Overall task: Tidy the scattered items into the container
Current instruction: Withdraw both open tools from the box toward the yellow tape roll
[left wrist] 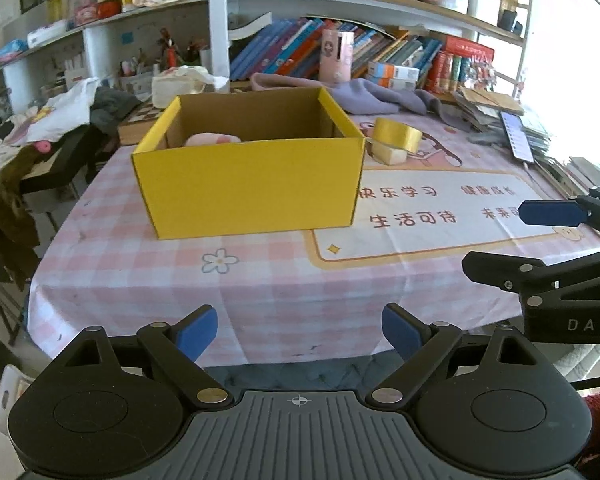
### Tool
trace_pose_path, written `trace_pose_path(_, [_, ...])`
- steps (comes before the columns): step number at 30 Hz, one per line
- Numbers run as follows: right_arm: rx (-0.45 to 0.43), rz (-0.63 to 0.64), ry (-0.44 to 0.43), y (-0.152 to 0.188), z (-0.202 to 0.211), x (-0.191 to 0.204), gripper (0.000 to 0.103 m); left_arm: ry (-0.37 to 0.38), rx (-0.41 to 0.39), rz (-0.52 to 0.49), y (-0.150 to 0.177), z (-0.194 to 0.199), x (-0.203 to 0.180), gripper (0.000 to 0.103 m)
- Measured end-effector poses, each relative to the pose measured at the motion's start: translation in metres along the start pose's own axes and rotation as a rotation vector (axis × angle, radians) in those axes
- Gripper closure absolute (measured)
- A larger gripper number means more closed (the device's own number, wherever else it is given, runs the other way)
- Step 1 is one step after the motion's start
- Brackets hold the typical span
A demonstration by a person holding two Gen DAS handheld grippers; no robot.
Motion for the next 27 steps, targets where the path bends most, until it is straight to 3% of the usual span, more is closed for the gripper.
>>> trace_pose_path(27, [0.084,-0.075,0.172,0.019,-0.006,-0.064,0.022,0.197,0.052,-0.124,-0.027,-0.054,-0.059,0.011])
Point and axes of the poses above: each gripper's, at about its wrist camera, not at the fingertips, and z roughly against the way its jaws point, x to its left, y to its underside, the point moved 6 cm from there along -z, roughly the way its jaws point, and after that the axes turned 8 degrees about y, right-handed, at the moved point
